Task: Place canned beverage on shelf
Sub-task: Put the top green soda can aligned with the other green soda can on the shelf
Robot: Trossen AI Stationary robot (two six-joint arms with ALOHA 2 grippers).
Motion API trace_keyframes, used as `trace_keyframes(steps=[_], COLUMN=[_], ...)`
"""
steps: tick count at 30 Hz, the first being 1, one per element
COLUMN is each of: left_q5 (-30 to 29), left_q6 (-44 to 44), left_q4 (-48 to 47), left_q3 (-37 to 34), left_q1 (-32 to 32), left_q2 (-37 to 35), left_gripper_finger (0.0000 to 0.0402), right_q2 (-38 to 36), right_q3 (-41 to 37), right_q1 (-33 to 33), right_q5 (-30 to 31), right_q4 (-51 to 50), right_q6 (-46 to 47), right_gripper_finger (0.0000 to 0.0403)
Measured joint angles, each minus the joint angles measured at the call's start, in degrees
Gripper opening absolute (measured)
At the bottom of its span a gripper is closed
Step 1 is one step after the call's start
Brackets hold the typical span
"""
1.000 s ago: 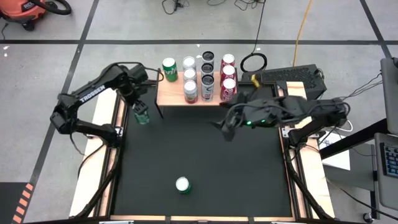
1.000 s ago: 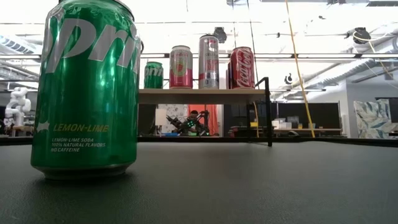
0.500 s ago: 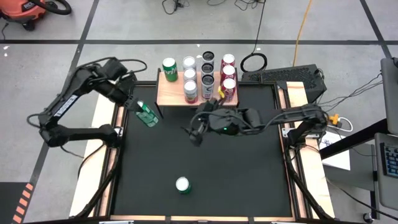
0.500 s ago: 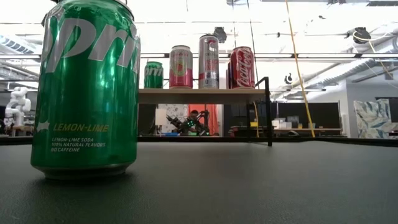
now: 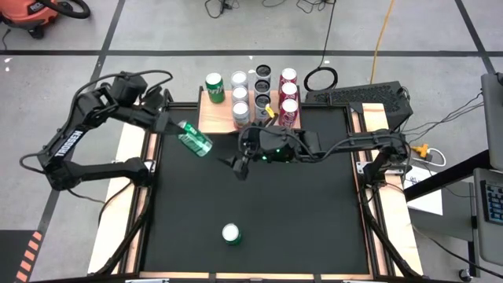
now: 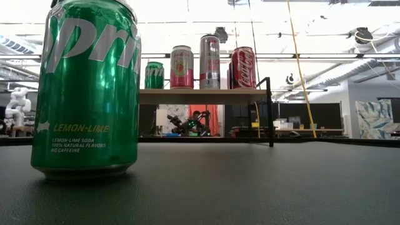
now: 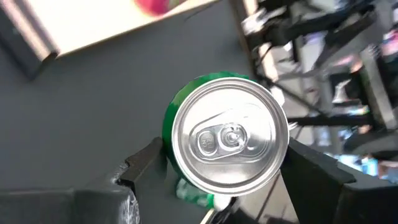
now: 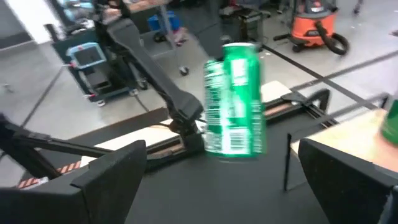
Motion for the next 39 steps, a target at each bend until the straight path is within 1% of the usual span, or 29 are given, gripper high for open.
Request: trace_keyframes(steps=[6,11,12,16,18,20,22,24,27,30,33,36,39], left_q5=[0.0,0.0,0.0,0.0,0.1,0.1,0.1,0.1,0.0,0.0,-0.2,-1.5,-3.8], left_q6=[-6.4,-9.8,-10.0,-11.0,-11.3,-11.4,-11.3,-10.9,-8.5,-4.6,1.3,7.0,10.0], left_q4=[10.6,16.0,16.6,18.7,20.9,21.7,22.7,21.5,20.7,18.8,14.5,9.4,7.7], left_q3=[0.0,0.0,0.0,0.0,0.1,0.1,0.1,0.1,0.1,0.1,0.0,0.0,0.0], left_q1=[-2.5,-4.4,-4.8,-6.4,-7.3,-8.5,-9.7,-10.9,-12.1,-13.5,-14.8,-16.2,-17.7], left_q2=[0.4,1.3,1.7,3.1,3.8,4.6,5.5,6.5,6.9,6.7,6.5,6.4,6.4], left_gripper_finger=[0.0259,0.0258,0.0258,0.0256,0.0251,0.0239,0.0222,0.0203,0.0177,0.0159,0.0148,0.0146,0.0146], right_q2=[0.0,0.0,0.0,1.3,2.6,4.3,5.7,6.4,6.8,5.8,3.3,0.6,-1.2], right_q3=[0.9,0.9,0.9,1.0,1.0,1.0,0.9,0.9,0.9,0.9,0.9,1.0,1.0], right_q1=[-1.2,-3.1,-3.7,-6.4,-7.9,-9.1,-10.0,-10.2,-10.2,-10.3,-10.2,-9.9,-9.0], right_q5=[-0.3,-0.4,-1.3,-9.1,-14.4,-17.7,-20.3,-20.2,-19.6,-20.4,-21.9,-22.5,-22.3], right_q4=[-1.2,-1.3,-1.2,-0.7,0.1,1.1,1.0,-0.6,-4.3,-6.0,-6.4,-9.2,-16.1], right_q6=[-1.0,-0.6,-0.5,2.8,5.8,8.8,10.5,10.3,10.2,7.4,4.0,3.3,5.3], right_gripper_finger=[0.0400,0.0400,0.0400,0.0400,0.0400,0.0400,0.0390,0.0359,0.0279,0.0197,0.0133,0.0098,0.0093])
